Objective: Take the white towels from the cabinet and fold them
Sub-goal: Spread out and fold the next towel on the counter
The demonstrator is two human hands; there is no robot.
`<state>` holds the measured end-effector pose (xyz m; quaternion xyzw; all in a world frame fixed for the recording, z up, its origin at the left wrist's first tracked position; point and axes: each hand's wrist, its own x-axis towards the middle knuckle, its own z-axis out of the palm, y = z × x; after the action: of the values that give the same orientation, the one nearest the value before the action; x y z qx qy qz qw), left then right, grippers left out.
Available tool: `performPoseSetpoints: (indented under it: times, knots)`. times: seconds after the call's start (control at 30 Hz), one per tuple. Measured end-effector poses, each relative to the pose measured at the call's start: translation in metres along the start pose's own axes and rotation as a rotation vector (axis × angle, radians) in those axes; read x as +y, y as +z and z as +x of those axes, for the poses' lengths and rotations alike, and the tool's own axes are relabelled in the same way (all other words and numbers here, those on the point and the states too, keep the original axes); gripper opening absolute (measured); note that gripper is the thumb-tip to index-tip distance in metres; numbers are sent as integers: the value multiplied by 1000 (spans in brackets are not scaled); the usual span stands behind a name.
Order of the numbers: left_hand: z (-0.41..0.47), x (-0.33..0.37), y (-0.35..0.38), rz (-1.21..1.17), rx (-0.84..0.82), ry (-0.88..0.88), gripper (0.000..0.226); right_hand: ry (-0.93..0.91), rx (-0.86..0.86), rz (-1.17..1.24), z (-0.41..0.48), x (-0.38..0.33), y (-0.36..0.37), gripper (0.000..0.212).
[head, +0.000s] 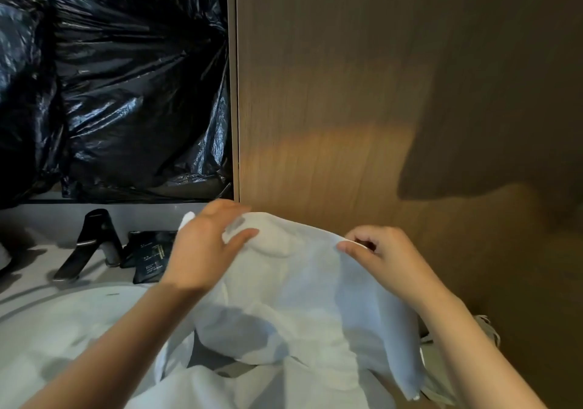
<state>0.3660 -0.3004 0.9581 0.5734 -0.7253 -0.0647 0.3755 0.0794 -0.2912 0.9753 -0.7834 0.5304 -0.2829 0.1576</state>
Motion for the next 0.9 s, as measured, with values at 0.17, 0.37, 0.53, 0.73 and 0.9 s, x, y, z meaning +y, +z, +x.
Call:
performPoseSetpoints:
  times: [0.17, 0.37, 0.53, 0.73, 0.9]
  knots:
    - [-9, 29, 13, -116, -206, 179, 48, -128, -79, 63, 1, -26, 5, 26]
    - [-10, 40, 25, -431, -337, 217, 31, -127, -84, 149, -5, -34, 6, 16]
    - [-12, 38, 29, -471, -368, 178, 8, -105, -55, 166, -8, -26, 8, 17]
    - [-10, 30, 25, -387, -296, 111, 15, 17, -74, 220, -15, -8, 21, 22]
    - [-5, 21, 17, -314, -249, 67, 12, 132, -147, 239, -36, 16, 34, 35]
